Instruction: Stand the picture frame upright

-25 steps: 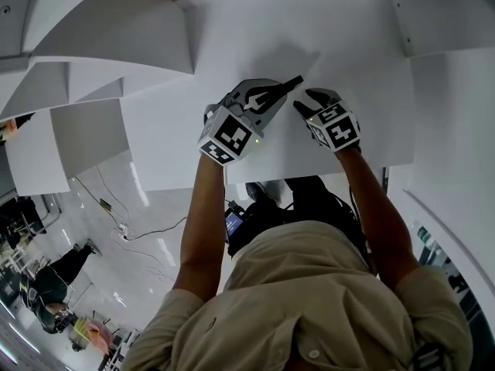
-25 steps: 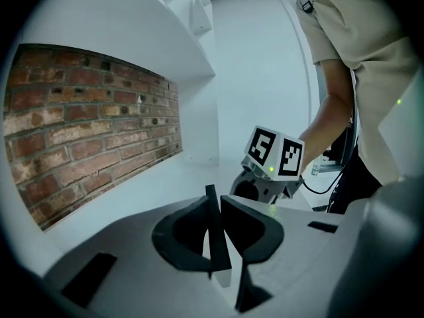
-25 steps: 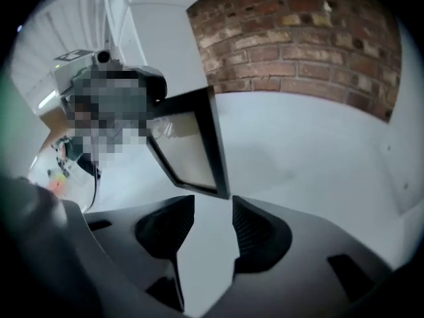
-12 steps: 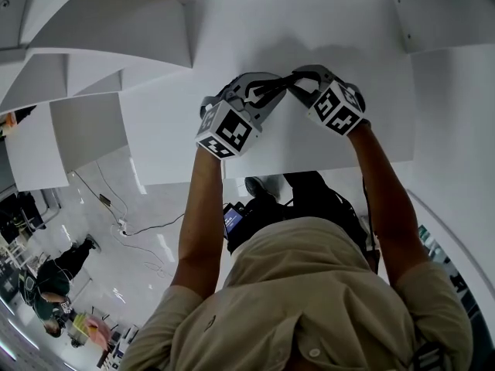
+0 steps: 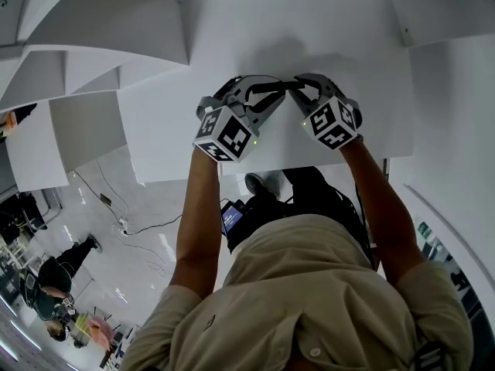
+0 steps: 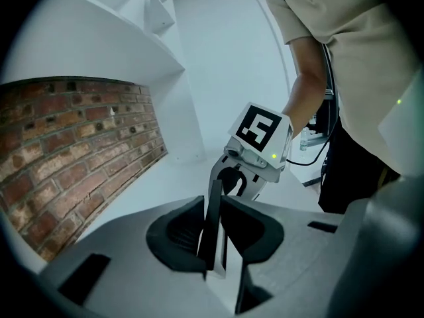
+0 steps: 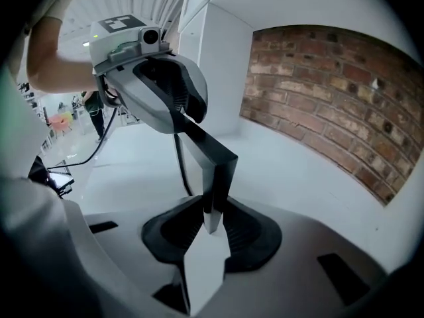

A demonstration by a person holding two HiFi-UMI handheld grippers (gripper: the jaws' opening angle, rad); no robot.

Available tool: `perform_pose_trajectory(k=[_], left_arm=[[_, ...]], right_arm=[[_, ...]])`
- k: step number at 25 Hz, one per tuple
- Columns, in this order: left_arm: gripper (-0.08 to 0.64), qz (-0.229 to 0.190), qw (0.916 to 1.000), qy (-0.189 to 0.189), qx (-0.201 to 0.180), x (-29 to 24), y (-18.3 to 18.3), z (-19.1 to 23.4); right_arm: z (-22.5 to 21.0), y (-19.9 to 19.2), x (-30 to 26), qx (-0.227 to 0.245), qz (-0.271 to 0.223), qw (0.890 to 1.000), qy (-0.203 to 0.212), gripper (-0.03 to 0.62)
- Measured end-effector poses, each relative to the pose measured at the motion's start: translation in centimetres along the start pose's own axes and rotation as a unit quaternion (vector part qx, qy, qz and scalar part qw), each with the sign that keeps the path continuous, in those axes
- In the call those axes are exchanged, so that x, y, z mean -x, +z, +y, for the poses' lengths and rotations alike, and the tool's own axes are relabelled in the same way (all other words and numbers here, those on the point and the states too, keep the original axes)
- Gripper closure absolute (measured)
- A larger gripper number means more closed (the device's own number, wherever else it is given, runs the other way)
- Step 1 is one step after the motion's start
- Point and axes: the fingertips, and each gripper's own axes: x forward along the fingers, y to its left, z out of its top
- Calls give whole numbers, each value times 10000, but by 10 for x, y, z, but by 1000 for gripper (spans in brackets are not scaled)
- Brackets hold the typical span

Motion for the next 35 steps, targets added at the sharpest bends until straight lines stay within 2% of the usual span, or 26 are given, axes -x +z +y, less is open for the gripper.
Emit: perform_pose_trajectory(k=[9,12,18,28,31,35], left_arm=[[486,216,9994,136,-235,2,-5,-3],[483,222,9993,169,-235,5,-6,-3],[480,145,9993,304,-168,11,-5,0],[480,227,9989,357,-194,14,-7,-2],[480,330,9984,433,-151,14,-17,1],[480,153,9986,500,-21,19,-12,3]], right_arm=[[0,-1,1,-33,42,10000,-7,500],[0,-2,1,-16,44,10000,13,497],[3,-3,0,45,28,9999,124,445],[4,-1,-1,163,22,9997,179,428],[6,0,-4,174,-4,9996,213,437],[12,4,-3,301,-98,9986,425,482]])
